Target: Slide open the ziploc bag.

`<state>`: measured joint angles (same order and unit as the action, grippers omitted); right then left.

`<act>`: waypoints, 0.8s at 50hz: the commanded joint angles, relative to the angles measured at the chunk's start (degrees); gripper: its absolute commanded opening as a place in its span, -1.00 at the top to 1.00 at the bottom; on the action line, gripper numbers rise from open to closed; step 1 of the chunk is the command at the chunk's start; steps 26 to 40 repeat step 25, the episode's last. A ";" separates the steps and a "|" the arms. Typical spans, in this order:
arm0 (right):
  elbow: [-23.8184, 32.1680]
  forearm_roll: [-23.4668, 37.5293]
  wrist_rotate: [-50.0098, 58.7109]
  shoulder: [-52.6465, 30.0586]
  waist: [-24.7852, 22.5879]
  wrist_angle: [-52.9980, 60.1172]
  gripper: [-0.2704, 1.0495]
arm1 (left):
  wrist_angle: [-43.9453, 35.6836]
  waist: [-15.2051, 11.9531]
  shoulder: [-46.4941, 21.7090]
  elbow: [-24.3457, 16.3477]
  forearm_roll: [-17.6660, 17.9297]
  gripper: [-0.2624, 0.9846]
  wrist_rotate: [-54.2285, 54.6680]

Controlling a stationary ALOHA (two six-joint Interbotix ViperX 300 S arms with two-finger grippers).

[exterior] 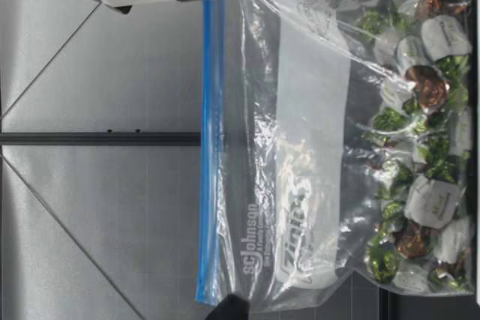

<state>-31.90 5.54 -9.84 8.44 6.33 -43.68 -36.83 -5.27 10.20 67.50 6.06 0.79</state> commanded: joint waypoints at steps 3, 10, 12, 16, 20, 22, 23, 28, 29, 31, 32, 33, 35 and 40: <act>0.26 0.09 -0.35 1.23 0.53 0.62 0.67 | -0.26 -0.26 1.05 -0.44 0.09 0.81 -0.09; -0.35 0.09 0.00 1.49 0.53 2.55 0.64 | -0.26 -0.26 1.05 -0.97 0.09 0.80 -0.26; -0.53 0.09 0.09 1.58 0.53 2.99 0.62 | -0.26 -0.26 1.05 -1.14 0.09 0.80 -0.26; -0.97 0.09 0.18 1.67 0.53 3.96 0.54 | -0.26 -0.26 1.05 -1.85 0.09 0.79 -0.35; -1.41 0.00 0.26 1.76 0.53 4.92 0.41 | -0.26 -0.26 1.14 -2.29 -0.09 0.75 -0.35; -1.58 0.00 0.26 1.85 0.53 5.10 0.34 | -0.26 -0.26 1.23 -2.29 -0.09 0.71 -0.35; -1.67 0.00 0.26 1.85 0.53 5.19 0.31 | -0.26 -0.26 1.32 -2.20 -0.09 0.70 -0.35; -1.85 0.00 0.26 1.93 0.53 5.71 0.22 | -0.26 -0.26 1.49 -2.11 -0.18 0.64 -0.35; -1.85 0.00 0.26 1.93 0.53 5.71 0.22 | -0.26 -0.26 1.49 -2.11 -0.18 0.64 -0.35; -1.85 0.00 0.26 1.93 0.53 5.71 0.22 | -0.26 -0.26 1.49 -2.11 -0.18 0.64 -0.35; -1.85 0.00 0.26 1.93 0.53 5.71 0.22 | -0.26 -0.26 1.49 -2.11 -0.18 0.64 -0.35; -1.85 0.00 0.26 1.93 0.53 5.71 0.22 | -0.26 -0.26 1.49 -2.11 -0.18 0.64 -0.35; -1.85 0.00 0.26 1.93 0.53 5.71 0.22 | -0.26 -0.26 1.49 -2.11 -0.18 0.64 -0.35; -1.85 0.00 0.26 1.93 0.53 5.71 0.22 | -0.26 -0.26 1.49 -2.11 -0.18 0.64 -0.35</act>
